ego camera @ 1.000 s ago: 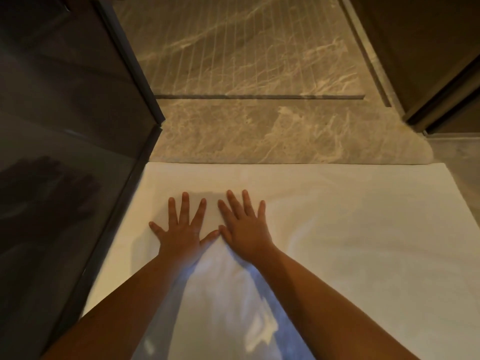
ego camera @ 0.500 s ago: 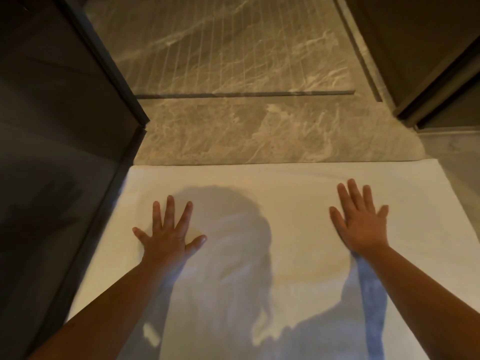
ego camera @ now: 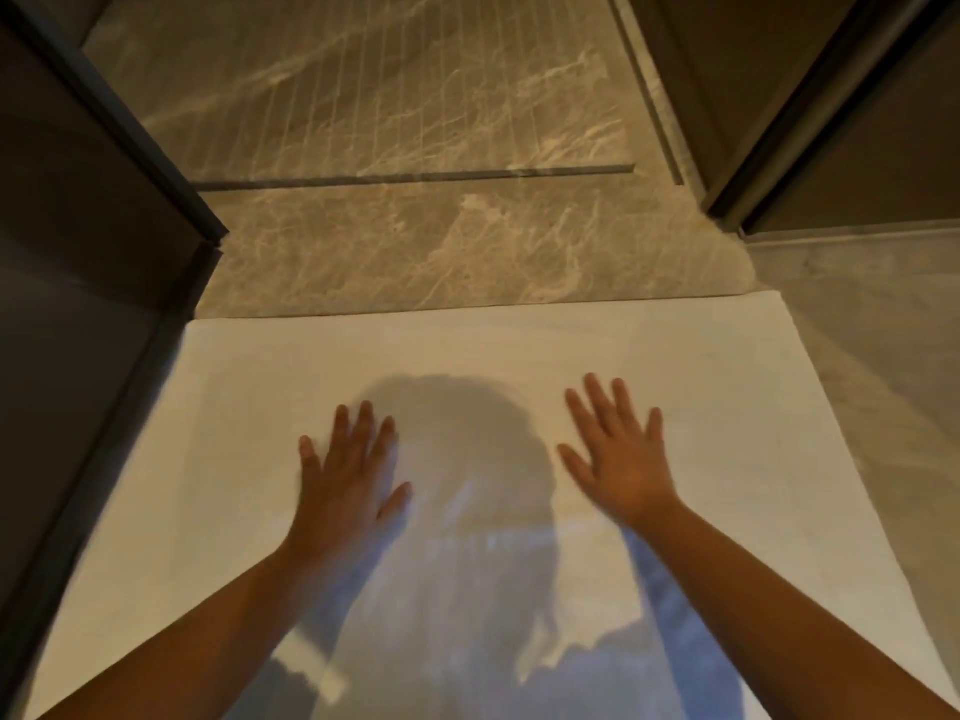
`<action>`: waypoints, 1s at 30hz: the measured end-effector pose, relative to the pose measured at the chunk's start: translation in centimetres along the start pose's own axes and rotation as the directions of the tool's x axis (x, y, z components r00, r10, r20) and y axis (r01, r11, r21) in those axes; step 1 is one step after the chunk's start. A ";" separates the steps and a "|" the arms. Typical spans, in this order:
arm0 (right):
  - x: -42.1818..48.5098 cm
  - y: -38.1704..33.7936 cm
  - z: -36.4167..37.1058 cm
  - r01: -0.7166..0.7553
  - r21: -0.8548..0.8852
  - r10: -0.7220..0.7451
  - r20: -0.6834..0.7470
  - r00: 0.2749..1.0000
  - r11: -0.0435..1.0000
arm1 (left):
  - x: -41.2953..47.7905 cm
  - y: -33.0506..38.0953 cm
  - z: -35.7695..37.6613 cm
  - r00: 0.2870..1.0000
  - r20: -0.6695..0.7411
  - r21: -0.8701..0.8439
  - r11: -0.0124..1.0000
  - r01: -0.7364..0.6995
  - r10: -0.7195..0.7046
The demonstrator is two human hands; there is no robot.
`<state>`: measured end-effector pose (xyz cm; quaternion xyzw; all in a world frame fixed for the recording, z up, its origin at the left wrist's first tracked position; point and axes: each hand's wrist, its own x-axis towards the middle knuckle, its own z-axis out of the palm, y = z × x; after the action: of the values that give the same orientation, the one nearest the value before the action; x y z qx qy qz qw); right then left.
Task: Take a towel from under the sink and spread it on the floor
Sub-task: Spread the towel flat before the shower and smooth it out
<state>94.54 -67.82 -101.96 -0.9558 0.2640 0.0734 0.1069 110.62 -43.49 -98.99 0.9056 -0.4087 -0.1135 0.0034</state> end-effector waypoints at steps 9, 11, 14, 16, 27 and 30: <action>0.0 9.3 -2.7 -0.221 0.025 0.222 -0.023 0.975 0.975 | 1.4 9.9 3.1 0.992 0.116 0.011 0.999 0.048 -0.049; 2.0 7.1 -3.0 -0.131 0.053 0.133 -0.037 0.990 0.990 | 1.3 10.7 2.9 0.991 0.101 0.025 0.996 0.086 -0.088; 5.1 2.9 -2.9 0.043 0.056 -0.042 -0.019 0.999 0.997 | 1.1 10.9 2.5 0.995 0.062 0.032 0.996 0.081 -0.082; 6.3 0.9 -2.5 0.171 0.026 -0.171 -0.008 0.985 0.985 | 1.2 10.9 2.4 0.995 0.064 0.036 0.997 0.068 -0.070; 4.1 14.1 -3.5 -0.216 0.060 0.216 -0.007 0.976 0.975 | 1.3 11.0 3.2 0.984 0.111 0.099 0.986 0.130 -0.141; 2.3 10.5 -3.4 -0.243 0.099 0.245 -0.014 0.969 0.965 | 1.2 11.3 3.0 0.982 0.120 0.132 0.983 0.129 -0.145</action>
<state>91.36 -78.60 -100.89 -0.9106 0.3843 0.0606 0.1394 102.44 -51.62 -101.07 0.9208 -0.3510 -0.1464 -0.0871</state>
